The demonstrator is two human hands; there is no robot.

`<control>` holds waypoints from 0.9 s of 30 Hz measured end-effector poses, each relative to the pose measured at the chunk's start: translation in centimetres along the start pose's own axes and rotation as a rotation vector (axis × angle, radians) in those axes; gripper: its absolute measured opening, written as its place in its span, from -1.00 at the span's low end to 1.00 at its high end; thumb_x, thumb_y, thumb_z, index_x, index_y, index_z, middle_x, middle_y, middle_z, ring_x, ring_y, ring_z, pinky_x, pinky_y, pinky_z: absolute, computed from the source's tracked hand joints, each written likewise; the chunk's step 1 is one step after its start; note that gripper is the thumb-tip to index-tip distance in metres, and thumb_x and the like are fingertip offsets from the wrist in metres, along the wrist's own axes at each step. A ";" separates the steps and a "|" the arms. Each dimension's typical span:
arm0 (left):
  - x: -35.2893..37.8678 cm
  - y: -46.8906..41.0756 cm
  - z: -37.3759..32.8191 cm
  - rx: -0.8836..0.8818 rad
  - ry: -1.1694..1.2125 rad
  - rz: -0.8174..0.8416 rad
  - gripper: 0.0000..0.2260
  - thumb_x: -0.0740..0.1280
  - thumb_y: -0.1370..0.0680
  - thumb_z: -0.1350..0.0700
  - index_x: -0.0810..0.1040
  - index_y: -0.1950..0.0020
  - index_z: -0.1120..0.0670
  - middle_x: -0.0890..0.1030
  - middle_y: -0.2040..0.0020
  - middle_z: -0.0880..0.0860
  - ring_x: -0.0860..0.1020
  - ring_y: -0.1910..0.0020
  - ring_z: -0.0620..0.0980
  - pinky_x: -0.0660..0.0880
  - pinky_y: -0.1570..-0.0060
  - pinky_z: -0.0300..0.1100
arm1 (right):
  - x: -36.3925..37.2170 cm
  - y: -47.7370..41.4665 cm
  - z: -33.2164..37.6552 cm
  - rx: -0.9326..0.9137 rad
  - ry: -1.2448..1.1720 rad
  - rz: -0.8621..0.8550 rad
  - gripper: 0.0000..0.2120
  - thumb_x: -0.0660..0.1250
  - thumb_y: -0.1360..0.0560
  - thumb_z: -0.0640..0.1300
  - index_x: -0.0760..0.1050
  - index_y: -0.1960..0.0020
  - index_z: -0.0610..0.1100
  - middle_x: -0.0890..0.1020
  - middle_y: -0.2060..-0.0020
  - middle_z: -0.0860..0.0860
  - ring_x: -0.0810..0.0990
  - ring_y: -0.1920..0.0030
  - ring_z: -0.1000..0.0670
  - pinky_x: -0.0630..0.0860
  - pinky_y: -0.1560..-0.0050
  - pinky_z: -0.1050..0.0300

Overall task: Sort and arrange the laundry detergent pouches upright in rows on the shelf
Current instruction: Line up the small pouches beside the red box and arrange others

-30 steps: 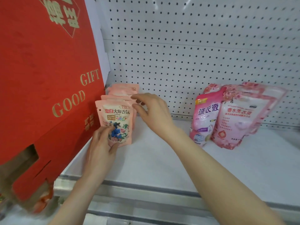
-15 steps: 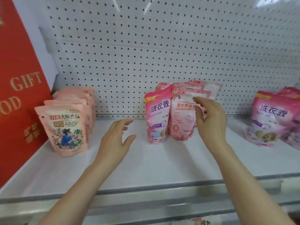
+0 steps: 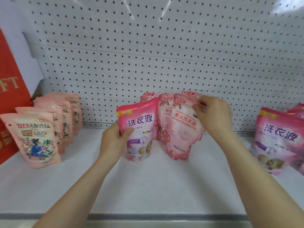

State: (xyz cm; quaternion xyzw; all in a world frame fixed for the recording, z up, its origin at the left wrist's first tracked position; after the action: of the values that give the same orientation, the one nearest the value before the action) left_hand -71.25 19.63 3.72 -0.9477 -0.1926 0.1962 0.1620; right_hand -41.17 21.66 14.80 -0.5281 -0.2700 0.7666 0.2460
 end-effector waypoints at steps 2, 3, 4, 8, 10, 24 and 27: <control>-0.7 -0.1 0.2 -0.001 0.017 -0.040 -0.93 0.38 -0.52 0.14 0.57 0.01 0.01 0.65 0.13 -0.01 0.61 0.10 0.05 0.53 0.07 -0.05 | -0.4 -0.2 -1.0 0.020 0.006 -0.006 -0.87 0.29 -0.50 -0.14 0.59 0.15 -0.13 0.65 0.26 -0.10 0.58 0.20 -0.25 0.46 0.20 0.04; -1.0 -0.1 0.4 -0.003 0.023 -0.062 -0.93 0.39 -0.52 0.14 0.57 0.03 0.01 0.66 0.14 0.00 0.62 0.10 0.06 0.54 0.06 -0.03 | -0.4 -0.3 -1.3 0.028 0.003 0.009 -0.86 0.27 -0.50 -0.16 0.60 0.09 -0.11 0.67 0.22 -0.11 0.59 0.16 -0.26 0.50 0.15 0.01; -1.4 -0.1 0.7 -0.010 0.028 -0.081 -0.94 0.39 -0.51 0.15 0.57 0.04 0.00 0.66 0.14 0.01 0.62 0.10 0.07 0.55 0.05 0.00 | -0.4 -0.3 -1.6 0.029 0.001 0.020 -0.83 0.25 -0.50 -0.17 0.61 0.01 -0.08 0.68 0.16 -0.12 0.59 0.12 -0.27 0.52 0.10 -0.03; -2.4 0.3 1.6 -0.022 0.020 -0.118 -0.94 0.39 -0.51 0.16 0.57 0.10 -0.01 0.66 0.17 0.03 0.62 0.12 0.12 0.55 0.05 0.08 | -0.2 -0.1 -2.0 0.036 0.002 0.020 -0.74 0.22 -0.52 -0.18 0.56 -0.15 -0.03 0.68 0.04 -0.16 0.59 0.05 -0.28 0.48 0.11 0.00; -3.1 0.3 1.7 -0.017 0.007 -0.121 -0.94 0.40 -0.51 0.15 0.57 0.11 -0.01 0.67 0.17 0.05 0.63 0.13 0.13 0.56 0.06 0.11 | -0.1 0.1 -1.8 0.034 0.019 0.013 -0.75 0.22 -0.54 -0.19 0.55 -0.16 -0.04 0.68 0.01 -0.16 0.60 0.06 -0.26 0.38 0.19 0.06; -4.4 1.1 1.5 0.068 -0.087 -0.125 -0.94 0.35 -0.54 0.07 0.55 0.05 0.05 0.65 0.18 -0.02 0.60 0.17 0.01 0.54 0.19 -0.02 | 1.2 0.9 2.9 -0.029 -0.444 0.528 -0.35 0.11 -0.51 -0.45 0.43 -0.37 0.19 0.44 -0.34 0.00 0.65 -0.11 -0.05 0.62 -0.05 0.15; -4.3 1.2 1.6 0.062 -0.069 -0.115 -0.91 0.34 -0.54 0.06 0.53 0.09 0.07 0.63 0.20 0.01 0.59 0.18 0.02 0.51 0.22 -0.04 | 1.7 0.8 3.3 -0.196 -0.272 0.488 -0.64 0.38 -0.50 -0.29 0.59 -0.16 0.11 0.36 -0.43 0.01 0.42 -0.37 0.01 0.39 -0.36 -0.01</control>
State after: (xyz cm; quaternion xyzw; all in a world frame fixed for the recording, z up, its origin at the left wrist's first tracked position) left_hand -75.19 17.11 3.19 -0.9222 -0.2461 0.2251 0.1956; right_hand -44.93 21.68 14.09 -0.4910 -0.2385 0.8371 -0.0361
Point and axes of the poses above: each hand's wrist, its own y-axis away from the middle knuckle, its own x-axis out of the palm, z = x × y, the point moved 8 cm from there along -y, towards the middle knuckle
